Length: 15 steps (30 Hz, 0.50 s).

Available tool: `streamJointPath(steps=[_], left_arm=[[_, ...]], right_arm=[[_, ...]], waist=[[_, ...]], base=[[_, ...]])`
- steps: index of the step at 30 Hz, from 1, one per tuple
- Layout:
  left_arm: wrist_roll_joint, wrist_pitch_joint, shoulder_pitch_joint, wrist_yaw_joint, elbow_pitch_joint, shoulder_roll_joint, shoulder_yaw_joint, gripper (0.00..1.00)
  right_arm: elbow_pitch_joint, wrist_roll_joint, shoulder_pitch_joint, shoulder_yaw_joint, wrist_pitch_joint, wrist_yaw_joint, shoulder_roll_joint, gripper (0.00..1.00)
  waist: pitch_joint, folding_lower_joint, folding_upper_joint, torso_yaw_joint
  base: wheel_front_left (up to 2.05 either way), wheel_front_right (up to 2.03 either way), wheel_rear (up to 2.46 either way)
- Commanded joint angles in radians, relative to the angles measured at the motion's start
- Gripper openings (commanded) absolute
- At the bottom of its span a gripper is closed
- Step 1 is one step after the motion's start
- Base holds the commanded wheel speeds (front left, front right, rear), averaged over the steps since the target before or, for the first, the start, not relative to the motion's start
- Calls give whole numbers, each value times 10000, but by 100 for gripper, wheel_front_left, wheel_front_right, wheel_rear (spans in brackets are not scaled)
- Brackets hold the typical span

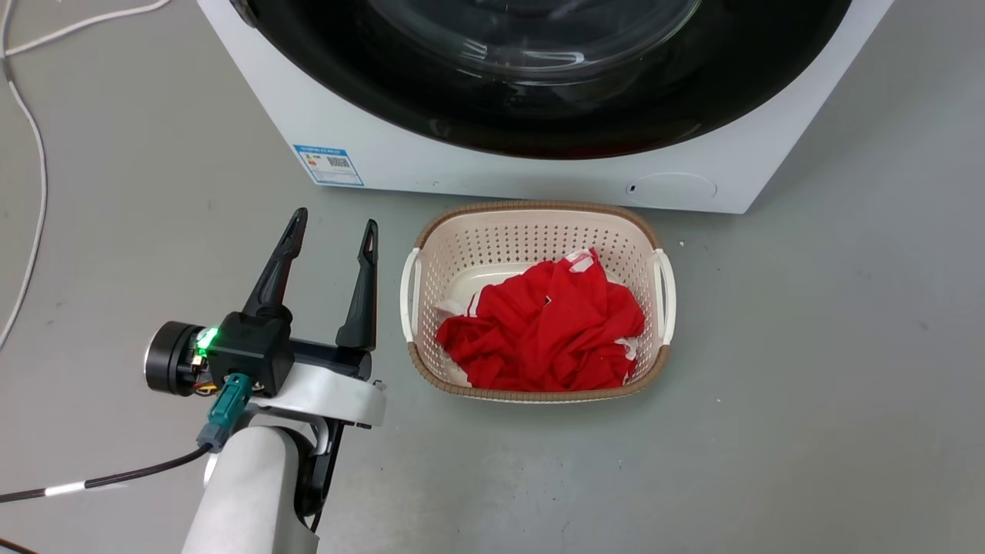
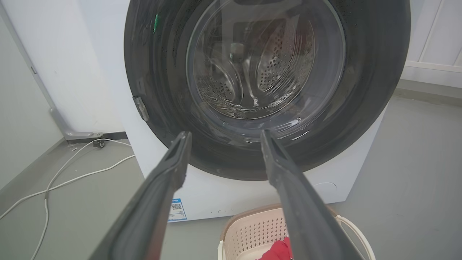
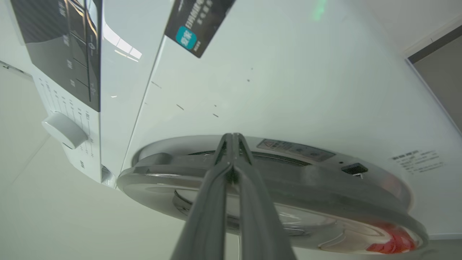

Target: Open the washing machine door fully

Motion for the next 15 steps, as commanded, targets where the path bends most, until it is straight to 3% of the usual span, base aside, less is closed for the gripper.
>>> streamJointPath(steps=[1, 7, 15], left_arm=[[6, -25, -118, -51, -37, -19, 12, 100], [32, -25, -245, -96, -113, -59, 48, 100], [-40, -25, -408, -195, -215, -122, 67, 100]], right_arm=[[271, -233, -280, 106, 86, 0, 41, 0], [1410, -955, -1102, 424, 137, 0, 194, 0], [2020, -1568, -1554, 582, 20, -1, 288, 0]], waist=[[134, -1, 0, 61], [471, -1, 0, 137], [881, -1, 0, 209]], base=[[0, 0, 0], [0, 0, 0], [0, 0, 0]])
